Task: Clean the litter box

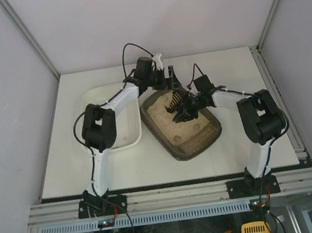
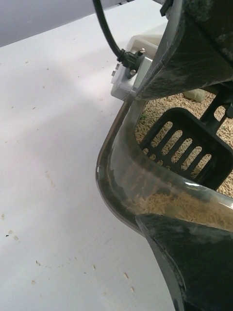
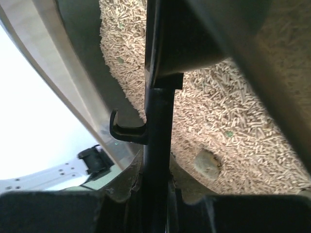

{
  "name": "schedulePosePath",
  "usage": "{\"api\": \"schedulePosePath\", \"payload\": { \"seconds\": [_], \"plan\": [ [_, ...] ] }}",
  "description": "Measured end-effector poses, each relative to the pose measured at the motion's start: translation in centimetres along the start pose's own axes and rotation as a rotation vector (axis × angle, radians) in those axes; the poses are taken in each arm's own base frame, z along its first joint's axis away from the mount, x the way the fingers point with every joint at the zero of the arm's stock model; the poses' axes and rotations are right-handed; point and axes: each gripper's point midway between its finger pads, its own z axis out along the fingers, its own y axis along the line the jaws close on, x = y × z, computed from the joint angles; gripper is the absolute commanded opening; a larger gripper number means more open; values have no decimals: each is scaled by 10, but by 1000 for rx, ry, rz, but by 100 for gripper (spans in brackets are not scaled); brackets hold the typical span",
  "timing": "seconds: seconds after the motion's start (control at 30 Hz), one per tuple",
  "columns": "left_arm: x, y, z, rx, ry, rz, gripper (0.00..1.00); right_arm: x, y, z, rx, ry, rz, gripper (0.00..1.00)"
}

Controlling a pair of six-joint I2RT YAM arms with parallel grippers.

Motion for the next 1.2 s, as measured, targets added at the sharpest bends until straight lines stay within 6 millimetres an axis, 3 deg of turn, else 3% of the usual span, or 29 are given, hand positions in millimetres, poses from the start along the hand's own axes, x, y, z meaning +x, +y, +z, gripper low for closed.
{"api": "schedulePosePath", "payload": {
  "seconds": [0.33, 0.63, 0.77, 0.97, 1.2],
  "plan": [
    [0, -3, -7, 19, 1, -65, 100, 11, -22, 3, 151, -25, -256, 0],
    [0, -1, -16, 11, -14, -177, 100, 35, -7, 13, 73, 69, -277, 0],
    [0, 0, -36, -47, -35, -199, 100, 39, -4, 19, 25, 112, -247, 0],
    [-17, -19, -67, -56, -81, -187, 100, 43, 1, 22, -21, 146, -201, 0],
    [-32, -14, -94, -92, -112, -185, 100, 51, -2, 4, -12, 144, -166, 0]
  ]
}}
